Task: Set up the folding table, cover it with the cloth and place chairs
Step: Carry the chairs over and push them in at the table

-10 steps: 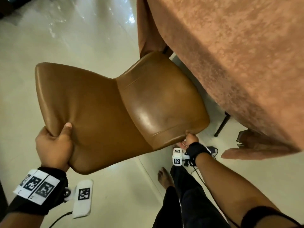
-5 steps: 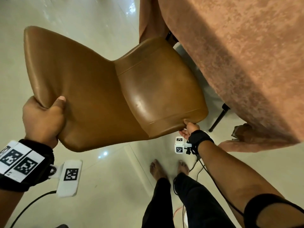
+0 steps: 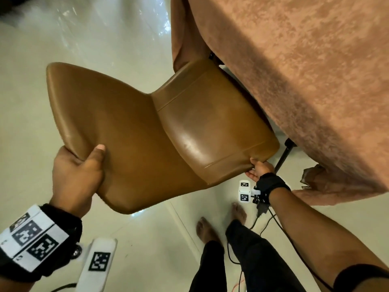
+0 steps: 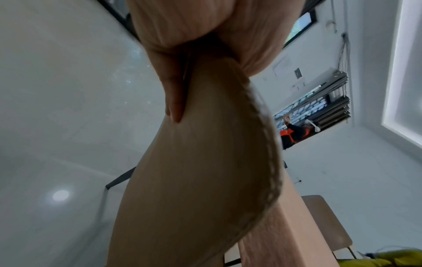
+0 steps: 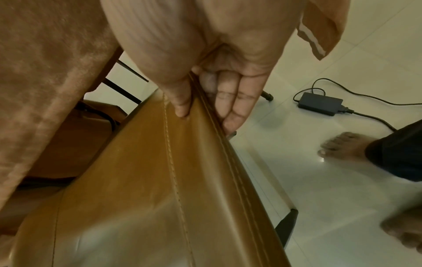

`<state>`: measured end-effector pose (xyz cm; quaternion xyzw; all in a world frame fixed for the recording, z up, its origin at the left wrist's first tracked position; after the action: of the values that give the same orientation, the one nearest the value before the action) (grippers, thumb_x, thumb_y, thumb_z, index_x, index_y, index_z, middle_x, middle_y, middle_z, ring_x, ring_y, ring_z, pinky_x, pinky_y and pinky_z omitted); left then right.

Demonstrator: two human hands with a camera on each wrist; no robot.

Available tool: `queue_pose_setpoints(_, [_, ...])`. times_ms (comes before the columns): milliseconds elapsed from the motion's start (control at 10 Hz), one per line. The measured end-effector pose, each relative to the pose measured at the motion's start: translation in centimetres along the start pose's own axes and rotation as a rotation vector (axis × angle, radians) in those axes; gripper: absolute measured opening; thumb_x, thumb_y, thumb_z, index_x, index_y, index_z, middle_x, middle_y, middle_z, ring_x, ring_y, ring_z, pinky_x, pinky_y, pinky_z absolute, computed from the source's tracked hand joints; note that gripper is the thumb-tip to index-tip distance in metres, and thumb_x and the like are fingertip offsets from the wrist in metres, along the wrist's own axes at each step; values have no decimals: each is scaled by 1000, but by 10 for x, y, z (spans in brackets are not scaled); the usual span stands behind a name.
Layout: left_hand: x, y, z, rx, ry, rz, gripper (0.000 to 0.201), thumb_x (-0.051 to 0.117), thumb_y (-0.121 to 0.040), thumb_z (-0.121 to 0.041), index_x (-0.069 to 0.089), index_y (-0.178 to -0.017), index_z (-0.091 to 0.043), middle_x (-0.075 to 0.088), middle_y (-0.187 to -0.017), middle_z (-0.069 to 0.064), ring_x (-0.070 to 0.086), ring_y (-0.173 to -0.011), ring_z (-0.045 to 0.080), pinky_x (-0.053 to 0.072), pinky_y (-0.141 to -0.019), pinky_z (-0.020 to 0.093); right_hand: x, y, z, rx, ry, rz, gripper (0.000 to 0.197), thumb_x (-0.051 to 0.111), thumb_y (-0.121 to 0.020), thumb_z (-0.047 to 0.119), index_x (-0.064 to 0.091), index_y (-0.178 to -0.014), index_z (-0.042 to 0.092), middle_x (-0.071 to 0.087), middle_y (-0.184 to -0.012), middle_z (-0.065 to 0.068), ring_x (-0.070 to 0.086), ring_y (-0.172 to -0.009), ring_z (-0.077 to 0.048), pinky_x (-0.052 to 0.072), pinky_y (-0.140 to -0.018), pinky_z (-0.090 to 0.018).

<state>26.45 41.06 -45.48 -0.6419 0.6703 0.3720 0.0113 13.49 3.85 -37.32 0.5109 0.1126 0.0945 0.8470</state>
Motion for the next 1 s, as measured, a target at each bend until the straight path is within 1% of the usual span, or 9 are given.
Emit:
queue_pose_setpoints(100, [-166, 39, -382, 379, 42, 110, 63, 68, -70, -60, 61, -118, -20, 72, -111, -1, 69, -101, 24, 55, -89, 52, -16, -9, 17, -13, -4, -32, 39, 59, -101, 13, 50, -138, 10, 52, -145, -19, 52, -131, -40, 49, -99, -43])
queue_pose_setpoints(200, [-142, 55, -388, 310, -68, 158, 55, 70, -74, -53, 59, -117, -21, 72, -109, -3, 69, -100, 24, 56, -87, 51, -30, -18, 26, -32, -36, -29, 46, 58, -102, 16, 44, -145, 10, 47, -149, -21, 48, -134, -43, 46, -103, -46])
queue_pose_setpoints(300, [-123, 53, -383, 306, 33, 167, 30, 70, -86, -37, 56, -110, -25, 69, -106, -5, 67, -101, 23, 55, -87, 48, -31, -21, 31, -48, -78, -13, 49, 57, -102, 21, 39, -147, 14, 44, -152, -17, 46, -135, -45, 42, -107, -51])
queue_pose_setpoints(400, [-129, 30, -375, 284, 96, 107, 18, 70, -88, -37, 55, -97, -40, 67, -103, -12, 67, -98, 21, 54, -78, 42, -18, -22, 19, -39, -147, -31, 52, 59, -101, 18, 37, -148, 18, 46, -149, -13, 48, -132, -44, 47, -96, -54])
queue_pose_setpoints(600, [-144, -24, -331, 81, 80, 110, 83, 78, -50, -77, 61, -117, -33, 72, -110, -10, 71, -95, 21, 57, -60, 36, -16, -43, 12, -133, -66, -127, 46, 61, -99, 12, 41, -140, 18, 47, -143, -15, 52, -124, -45, 52, -87, -68])
queue_pose_setpoints(700, [-131, -21, -341, 105, 64, 125, 71, 76, -60, -72, 59, -116, -34, 71, -111, -15, 70, -89, 9, 58, -53, 26, -11, -54, 33, -178, -46, -88, 39, 60, -100, 13, 43, -135, 19, 51, -139, -14, 56, -118, -42, 53, -85, -68])
queue_pose_setpoints(800, [-109, -6, -356, 179, 100, 144, 30, 71, -78, -53, 58, -101, -39, 70, -99, -27, 69, -91, 2, 57, -69, 31, -7, -66, 61, -221, -9, -77, 38, 60, -100, 16, 46, -135, 22, 55, -135, -11, 59, -117, -40, 53, -85, -69])
queue_pose_setpoints(900, [-100, 6, -369, 232, 125, 124, 29, 71, -79, -54, 56, -102, -42, 69, -103, -25, 69, -98, 7, 52, -77, 33, -9, -74, 69, -237, -19, -50, 34, 60, -100, 14, 49, -131, 25, 57, -133, -11, 61, -112, -38, 53, -85, -67])
queue_pose_setpoints(1000, [-99, 4, -367, 254, 131, 154, 50, 72, -71, -68, 57, -111, -42, 69, -113, -20, 69, -103, 11, 53, -79, 36, -11, -72, 65, -227, -16, -18, 32, 63, -99, 17, 49, -125, 30, 59, -129, -11, 62, -111, -38, 57, -80, -57])
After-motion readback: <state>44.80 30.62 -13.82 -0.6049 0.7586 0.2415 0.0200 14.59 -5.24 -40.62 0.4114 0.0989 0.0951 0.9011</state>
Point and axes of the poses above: each hand's wrist, its own y-axis away from the middle knuckle, its own x-axis out of the palm, z = x × y, the point moved 7 cm from there along -y, towards the middle knuckle
